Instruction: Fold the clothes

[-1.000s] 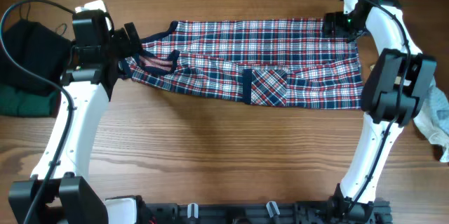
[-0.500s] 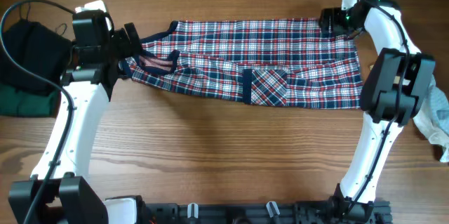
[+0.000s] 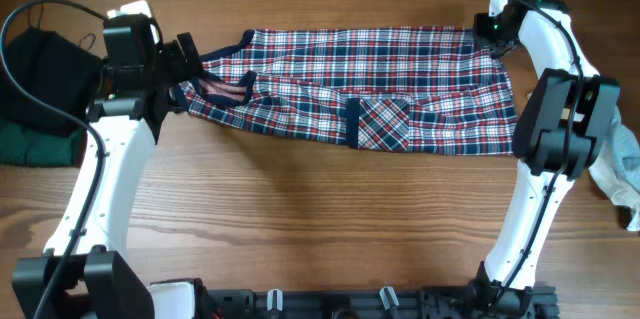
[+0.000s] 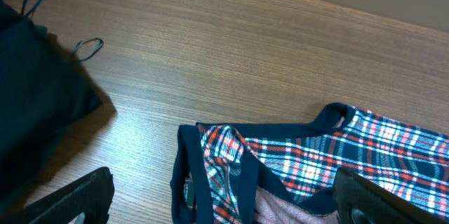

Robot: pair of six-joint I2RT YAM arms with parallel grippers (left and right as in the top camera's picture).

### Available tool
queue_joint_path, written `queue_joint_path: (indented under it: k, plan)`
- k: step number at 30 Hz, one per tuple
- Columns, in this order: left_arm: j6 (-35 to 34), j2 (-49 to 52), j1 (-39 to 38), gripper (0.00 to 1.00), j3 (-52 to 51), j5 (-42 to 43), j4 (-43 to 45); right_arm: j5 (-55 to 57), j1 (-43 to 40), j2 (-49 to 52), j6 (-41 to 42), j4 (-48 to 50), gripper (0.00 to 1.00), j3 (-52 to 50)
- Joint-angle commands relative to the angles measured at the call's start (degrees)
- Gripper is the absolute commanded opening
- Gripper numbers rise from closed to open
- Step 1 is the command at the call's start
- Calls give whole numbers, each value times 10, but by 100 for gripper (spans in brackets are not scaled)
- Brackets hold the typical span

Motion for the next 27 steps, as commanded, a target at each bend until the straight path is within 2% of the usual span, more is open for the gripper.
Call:
queue_joint_path:
  k: [1, 7, 12, 13, 14, 15, 16, 17, 19, 21, 22, 24, 27]
  plan:
    - [-1, -2, 2, 100, 4, 1, 1, 29, -3, 12, -2, -13, 4, -5]
    - [-1, -2, 2, 100, 4, 1, 1, 29, -3, 12, -2, -16, 4, -5]
    - [-2, -2, 2, 100, 5, 11, 44, 18, -2, 12, -1, -27, 4, -5]
    - [0, -2, 0, 100, 5, 40, 52, 18, -2, 12, 0, -29, 4, -5]
    - [8, -2, 0, 100, 5, 103, 56, 18, -2, 12, 0, -31, 4, -5]
    - [13, -1, 0, 88, 5, 218, 59, 18, -2, 12, 0, -31, 4, -5]
    - [-7, 0, -5, 81, 5, 251, 58, 17, -2, 12, 0, -30, 4, -5]
    - [-19, 4, -17, 82, 7, 256, 49, 16, -2, 12, 0, -25, 4, -5]
    - [-8, 28, -45, 87, 29, 256, 13, 16, -2, 12, 0, -17, 4, -5]
    - [61, 97, -94, 96, 80, 248, -24, 11, -2, 12, 0, -16, 4, -5]
    - [106, 139, -114, 100, 105, 216, -23, -1, -2, 12, 0, -16, 4, -5]
    - [153, 200, -132, 94, 124, 155, 13, -16, -2, 12, 0, -18, 4, -5]
    - [175, 279, -133, 92, 124, 118, 87, -16, -2, 12, 0, -24, 4, -5]
